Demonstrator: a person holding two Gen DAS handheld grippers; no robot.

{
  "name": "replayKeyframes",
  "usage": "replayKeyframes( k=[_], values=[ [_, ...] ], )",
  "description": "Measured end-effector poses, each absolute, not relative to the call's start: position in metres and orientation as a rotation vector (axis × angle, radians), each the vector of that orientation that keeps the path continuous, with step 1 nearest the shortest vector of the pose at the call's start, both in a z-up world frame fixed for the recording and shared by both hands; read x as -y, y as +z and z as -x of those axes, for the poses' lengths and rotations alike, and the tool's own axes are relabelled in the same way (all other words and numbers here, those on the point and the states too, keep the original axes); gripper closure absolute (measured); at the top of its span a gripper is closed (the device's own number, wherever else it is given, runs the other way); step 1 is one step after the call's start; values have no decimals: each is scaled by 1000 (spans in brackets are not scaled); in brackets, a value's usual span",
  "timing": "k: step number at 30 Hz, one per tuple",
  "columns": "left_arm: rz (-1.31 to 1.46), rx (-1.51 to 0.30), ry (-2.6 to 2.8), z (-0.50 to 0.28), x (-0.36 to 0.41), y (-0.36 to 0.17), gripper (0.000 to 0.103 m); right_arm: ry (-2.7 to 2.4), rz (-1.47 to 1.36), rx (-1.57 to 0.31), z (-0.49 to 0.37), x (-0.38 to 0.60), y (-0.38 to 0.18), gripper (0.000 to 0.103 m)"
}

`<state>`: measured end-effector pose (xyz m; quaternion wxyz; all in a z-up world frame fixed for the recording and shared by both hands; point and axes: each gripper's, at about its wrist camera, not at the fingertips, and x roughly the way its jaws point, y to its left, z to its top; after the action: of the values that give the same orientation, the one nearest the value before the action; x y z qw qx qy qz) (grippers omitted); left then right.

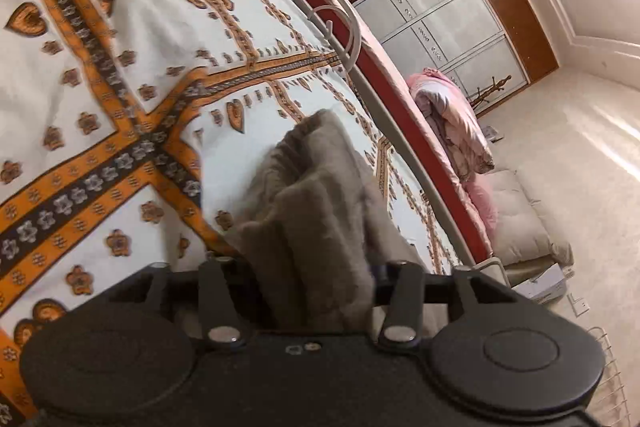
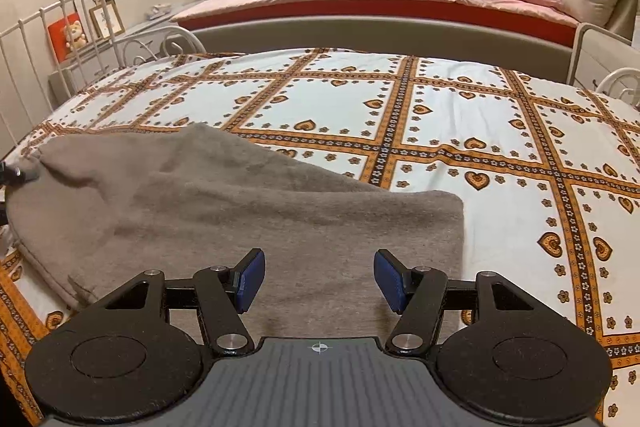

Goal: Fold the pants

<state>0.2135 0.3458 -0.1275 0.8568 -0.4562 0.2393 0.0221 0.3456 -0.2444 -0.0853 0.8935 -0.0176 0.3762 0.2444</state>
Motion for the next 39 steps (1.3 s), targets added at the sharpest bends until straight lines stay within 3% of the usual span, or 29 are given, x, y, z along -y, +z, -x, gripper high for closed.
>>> replayKeyframes(
  k=[3, 10, 18, 25, 32, 35, 37, 39],
  values=[
    [916, -487, 34, -212, -343, -118, 75, 471, 85, -779, -347, 245, -87, 42],
    [722, -445, -29, -212, -311, -60, 76, 433, 203, -780, -341, 243, -89, 42],
    [511, -432, -168, -241, -220, -5, 76, 438, 196, -760, -335, 260, -81, 42],
    [363, -479, -368, -286, -100, 4, 76, 408, 126, -761, -332, 295, -74, 40],
    [319, -583, -606, -342, 10, -26, 76, 357, -27, -794, -333, 340, -71, 39],
    [258, -703, -642, -348, 48, -50, 58, 334, -90, -804, -334, 353, -69, 39],
    [292, -692, -655, -347, 48, -54, 43, 322, -118, -804, -333, 357, -66, 39],
    [316, -658, -653, -346, 34, -49, 43, 317, -125, -794, -332, 359, -63, 38]
  ],
)
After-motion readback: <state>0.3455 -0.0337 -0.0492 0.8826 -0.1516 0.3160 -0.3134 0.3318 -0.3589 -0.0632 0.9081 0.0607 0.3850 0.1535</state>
